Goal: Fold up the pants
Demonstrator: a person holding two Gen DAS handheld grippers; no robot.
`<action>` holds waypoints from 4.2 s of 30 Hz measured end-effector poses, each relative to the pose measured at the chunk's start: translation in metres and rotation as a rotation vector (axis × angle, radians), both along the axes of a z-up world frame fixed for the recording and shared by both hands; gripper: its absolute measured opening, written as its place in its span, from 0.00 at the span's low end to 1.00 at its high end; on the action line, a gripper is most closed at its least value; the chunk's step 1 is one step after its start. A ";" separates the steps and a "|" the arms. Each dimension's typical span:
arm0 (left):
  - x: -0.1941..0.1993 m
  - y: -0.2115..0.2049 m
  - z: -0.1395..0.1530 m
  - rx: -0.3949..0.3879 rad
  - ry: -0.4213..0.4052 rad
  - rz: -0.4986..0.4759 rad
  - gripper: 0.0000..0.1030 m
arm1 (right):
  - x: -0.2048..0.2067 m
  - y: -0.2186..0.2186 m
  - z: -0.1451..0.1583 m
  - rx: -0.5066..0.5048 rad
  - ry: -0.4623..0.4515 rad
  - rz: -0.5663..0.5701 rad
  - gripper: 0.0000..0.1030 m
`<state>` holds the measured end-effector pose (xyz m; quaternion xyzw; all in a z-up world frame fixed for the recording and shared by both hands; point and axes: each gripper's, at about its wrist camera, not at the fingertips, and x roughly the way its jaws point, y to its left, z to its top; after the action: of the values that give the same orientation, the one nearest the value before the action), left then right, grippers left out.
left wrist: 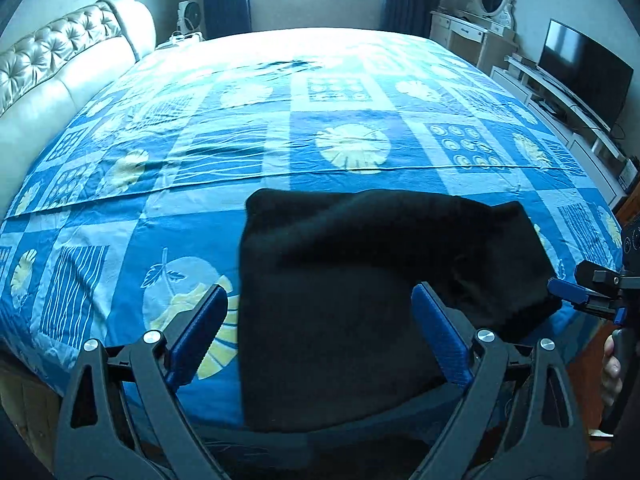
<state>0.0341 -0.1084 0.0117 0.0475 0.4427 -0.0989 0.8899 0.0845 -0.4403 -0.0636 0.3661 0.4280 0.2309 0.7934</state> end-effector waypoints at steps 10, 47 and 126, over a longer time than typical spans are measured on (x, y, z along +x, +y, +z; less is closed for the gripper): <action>-0.002 0.088 -0.034 -0.092 0.114 0.140 0.91 | 0.055 0.053 -0.027 -0.047 0.105 0.099 0.84; -0.002 0.024 -0.060 -0.179 0.182 0.005 0.91 | 0.028 -0.057 -0.040 -0.080 0.102 -0.108 0.13; -0.001 0.065 -0.087 -0.497 0.262 -0.005 0.34 | 0.009 0.004 -0.044 -0.064 0.082 -0.024 0.45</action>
<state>0.0335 -0.0435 -0.0755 -0.1842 0.5162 -0.2121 0.8091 0.0932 -0.4358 -0.1078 0.3546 0.4630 0.1923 0.7892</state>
